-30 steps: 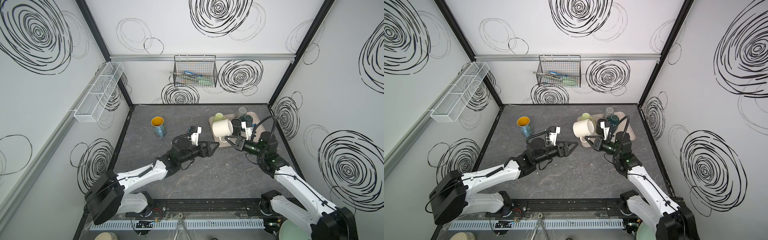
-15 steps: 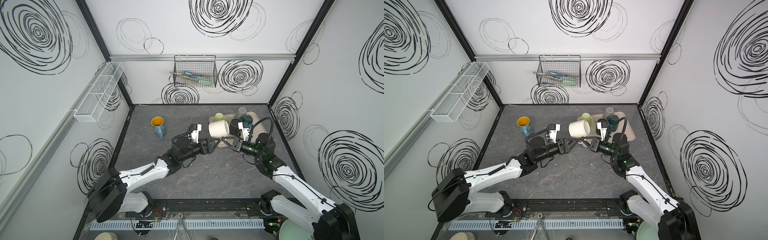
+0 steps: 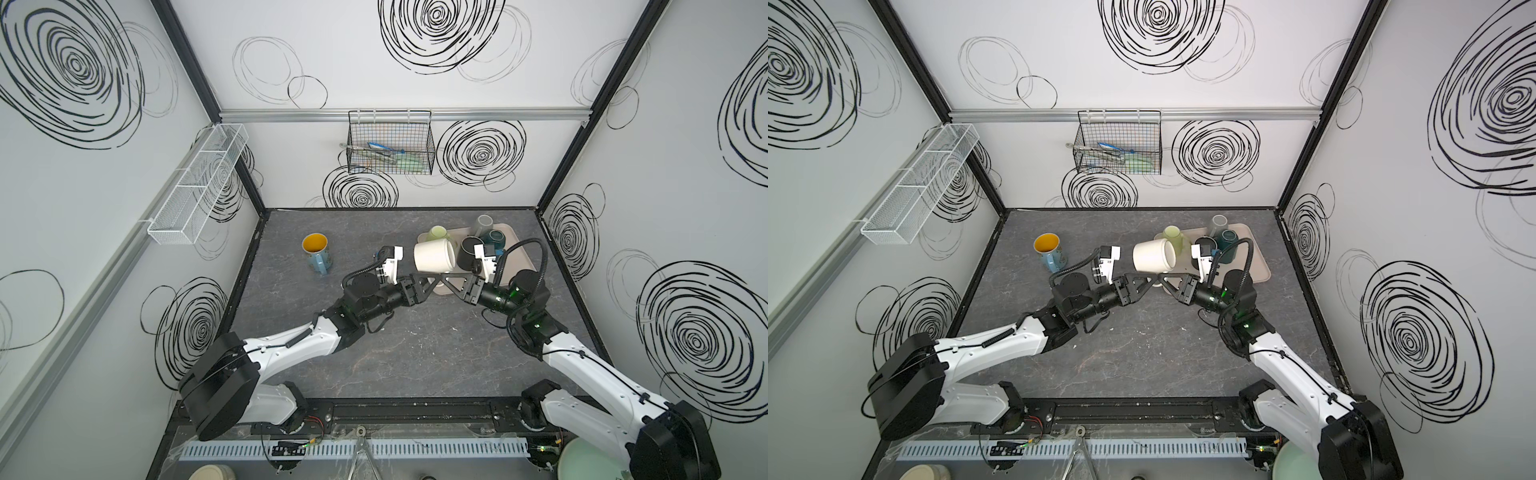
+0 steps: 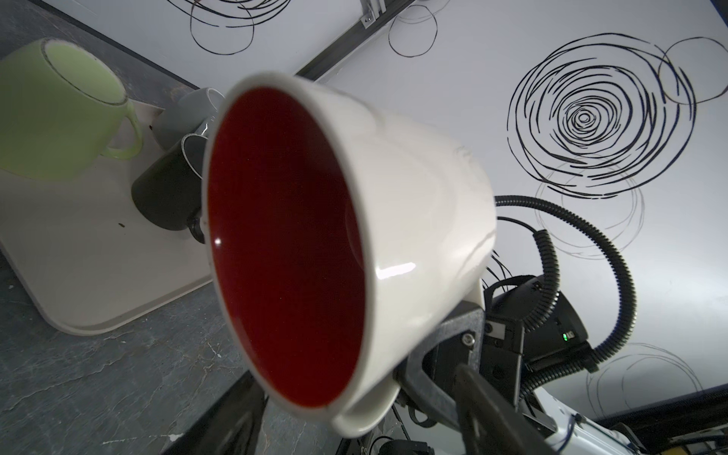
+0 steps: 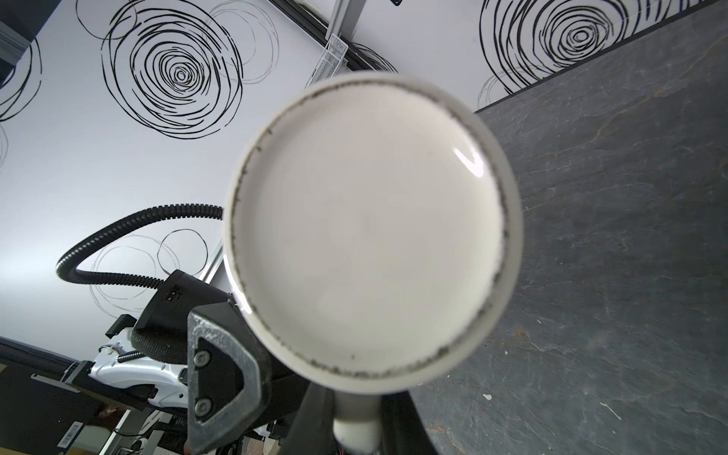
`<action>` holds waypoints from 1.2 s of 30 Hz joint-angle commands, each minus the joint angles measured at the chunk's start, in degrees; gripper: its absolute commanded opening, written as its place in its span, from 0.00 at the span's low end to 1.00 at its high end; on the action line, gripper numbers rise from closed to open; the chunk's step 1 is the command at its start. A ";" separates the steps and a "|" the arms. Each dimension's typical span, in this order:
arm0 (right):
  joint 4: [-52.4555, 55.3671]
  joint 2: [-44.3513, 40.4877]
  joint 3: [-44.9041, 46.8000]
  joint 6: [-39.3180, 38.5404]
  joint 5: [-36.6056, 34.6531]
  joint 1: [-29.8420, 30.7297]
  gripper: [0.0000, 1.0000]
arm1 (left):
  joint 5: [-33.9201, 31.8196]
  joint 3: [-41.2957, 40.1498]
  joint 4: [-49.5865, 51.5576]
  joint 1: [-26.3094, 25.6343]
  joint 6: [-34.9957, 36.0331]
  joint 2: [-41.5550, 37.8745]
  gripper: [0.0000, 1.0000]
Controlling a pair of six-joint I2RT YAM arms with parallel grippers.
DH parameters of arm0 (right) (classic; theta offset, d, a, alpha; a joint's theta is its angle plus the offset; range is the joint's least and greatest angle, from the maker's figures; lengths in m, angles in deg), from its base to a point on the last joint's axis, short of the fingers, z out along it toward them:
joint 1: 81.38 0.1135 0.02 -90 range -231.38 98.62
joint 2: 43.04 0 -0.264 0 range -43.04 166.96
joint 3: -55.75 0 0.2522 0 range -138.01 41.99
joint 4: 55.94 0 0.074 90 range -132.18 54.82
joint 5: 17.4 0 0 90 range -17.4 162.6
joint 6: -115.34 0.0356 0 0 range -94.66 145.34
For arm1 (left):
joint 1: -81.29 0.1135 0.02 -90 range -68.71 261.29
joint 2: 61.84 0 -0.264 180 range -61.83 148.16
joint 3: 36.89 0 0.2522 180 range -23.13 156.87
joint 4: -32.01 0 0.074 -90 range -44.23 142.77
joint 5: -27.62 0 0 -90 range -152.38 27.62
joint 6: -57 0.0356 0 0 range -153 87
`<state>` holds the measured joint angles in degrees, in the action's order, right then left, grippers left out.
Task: Turn the mug right side up
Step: Place the mug at the top-left of the table.
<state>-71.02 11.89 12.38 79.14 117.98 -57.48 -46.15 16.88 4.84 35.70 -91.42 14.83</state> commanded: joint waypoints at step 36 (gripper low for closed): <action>-18.90 6.13 2.63 3.30 -8.88 6.42 0.00 | 1.45 1.91 -16.61 0.71 -5.78 2.13 0.53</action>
<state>-84.83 17.40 14.85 83.65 109.37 -52.06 -47.15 17.08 0.17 36.49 -95.83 17.01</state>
